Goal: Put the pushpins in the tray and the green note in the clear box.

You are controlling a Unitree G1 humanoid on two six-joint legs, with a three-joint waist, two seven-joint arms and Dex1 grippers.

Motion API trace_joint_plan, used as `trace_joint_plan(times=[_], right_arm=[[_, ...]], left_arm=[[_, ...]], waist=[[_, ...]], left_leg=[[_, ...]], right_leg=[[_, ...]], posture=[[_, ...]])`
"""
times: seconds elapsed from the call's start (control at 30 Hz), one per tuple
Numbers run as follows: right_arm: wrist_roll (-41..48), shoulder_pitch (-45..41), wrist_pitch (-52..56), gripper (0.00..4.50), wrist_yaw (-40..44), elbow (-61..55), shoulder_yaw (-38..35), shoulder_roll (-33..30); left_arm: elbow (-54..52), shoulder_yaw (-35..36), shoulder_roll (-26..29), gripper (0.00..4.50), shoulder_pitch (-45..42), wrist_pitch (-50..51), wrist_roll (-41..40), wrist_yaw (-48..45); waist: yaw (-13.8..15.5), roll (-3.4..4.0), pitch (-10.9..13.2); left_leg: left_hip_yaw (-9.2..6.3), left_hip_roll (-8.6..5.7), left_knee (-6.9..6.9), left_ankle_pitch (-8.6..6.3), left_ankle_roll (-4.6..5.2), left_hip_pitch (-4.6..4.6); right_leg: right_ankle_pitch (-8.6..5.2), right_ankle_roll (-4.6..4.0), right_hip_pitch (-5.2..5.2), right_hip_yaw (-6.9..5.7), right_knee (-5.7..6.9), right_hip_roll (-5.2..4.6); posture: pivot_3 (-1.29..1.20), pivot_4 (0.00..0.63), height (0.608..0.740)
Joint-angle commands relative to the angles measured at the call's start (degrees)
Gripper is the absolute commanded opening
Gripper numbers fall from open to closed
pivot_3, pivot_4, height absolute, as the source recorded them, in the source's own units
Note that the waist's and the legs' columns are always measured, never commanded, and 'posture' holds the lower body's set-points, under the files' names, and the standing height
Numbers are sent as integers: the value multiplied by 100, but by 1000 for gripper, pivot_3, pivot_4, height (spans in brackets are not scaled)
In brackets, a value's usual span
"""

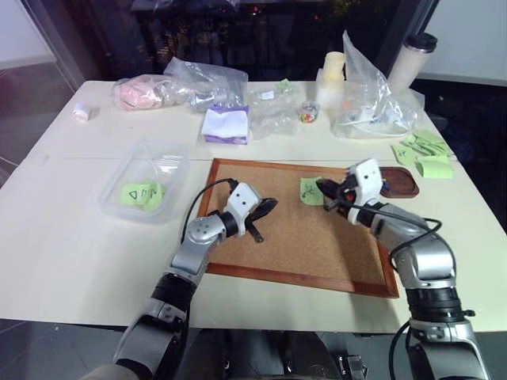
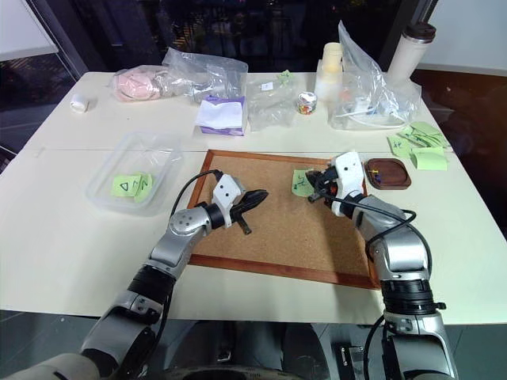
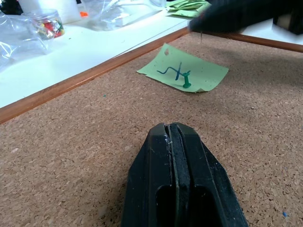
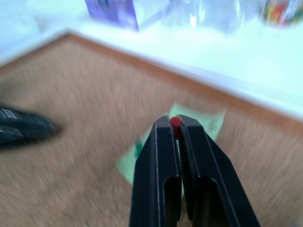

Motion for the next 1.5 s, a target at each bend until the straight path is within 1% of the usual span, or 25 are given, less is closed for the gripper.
trace_joint_plan(times=[0.03,0.17,0.27,0.37,0.43,0.53,0.87,0.97,1.07,1.1,1.13,1.3,1.33,1.5], right_arm=[[308,-176,166,61,-224,-344,-473,12],[255,-492,-1,61,-908,242,-1101,53],[28,-668,-287,61,-1358,877,-1384,-26],[-156,-743,-531,61,-1576,1383,-1460,-82],[-347,-781,-653,61,-1673,1713,-1381,-169],[-427,-845,-795,61,-1763,2046,-1386,-177],[-461,-833,-1068,61,-2458,2110,-1635,47],[-407,-835,-1067,61,-2527,2085,-1684,58],[-364,-842,-1045,906,-2579,2081,-1718,53],[-358,-841,-1035,1347,-2594,2080,-1720,53],[-351,-836,-1027,1895,-2593,2074,-1711,50],[-296,-816,-996,4188,-2567,1975,-1662,70],[-284,-815,-989,4435,-2572,1954,-1663,76],[-23,-580,-766,4435,-2100,1310,-1459,123]], left_arm=[[565,-281,69,0,307,182,273,-70],[638,-243,12,0,237,141,254,-12],[660,-217,-13,0,212,124,248,32],[670,-196,-25,0,217,100,252,83],[655,-181,-32,0,241,104,239,111],[607,-187,-32,0,287,105,237,135],[454,-215,23,0,416,137,216,108],[444,-237,26,0,419,145,222,90],[463,-255,22,0,393,145,234,82],[474,-254,18,0,381,145,236,85],[482,-255,15,0,376,142,238,87],[485,-257,22,0,375,137,241,80],[484,-256,23,0,375,137,241,80],[429,-232,34,0,394,161,215,79]], waist=[[4,0,0],[6,1,-1],[15,0,-1],[14,1,-2],[9,4,-4],[6,6,-5],[-2,8,-6],[-7,8,-6],[-7,8,-6],[-7,8,-6],[-6,8,-6],[-6,8,-6],[-6,8,-6],[-5,8,-6]], left_leg=[[0,0,0,0,0,0],[1,-1,0,0,0,0],[1,-3,0,0,0,0],[2,-4,0,0,0,0],[3,-5,0,0,0,2],[3,-5,0,0,0,3],[3,-3,0,0,0,2],[3,-2,0,0,0,2],[3,-2,-1,0,0,2],[3,-2,-1,0,0,2],[3,-2,-1,0,0,2],[3,-2,-2,0,0,2],[3,-2,-2,0,0,2],[2,-1,-2,0,1,2]], right_leg=[[0,0,0,0,0,0],[0,0,1,0,1,-2],[0,0,2,-1,0,-4],[0,0,4,-1,-2,-5],[0,1,4,0,0,-6],[0,1,5,0,1,-6],[0,1,4,1,1,-6],[0,1,4,1,0,-5],[0,0,3,1,0,-5],[0,0,4,1,0,-5],[0,0,3,2,0,-5],[0,1,3,2,0,-5],[0,0,3,2,0,-5],[0,1,3,1,-1,-5]], posture=[[0,150,740],[0,150,740],[0,150,740],[0,150,740],[0,150,740],[0,150,740],[0,150,740],[0,150,740],[0,150,740],[0,150,740],[0,150,740],[0,150,740],[0,150,740],[0,150,740]])
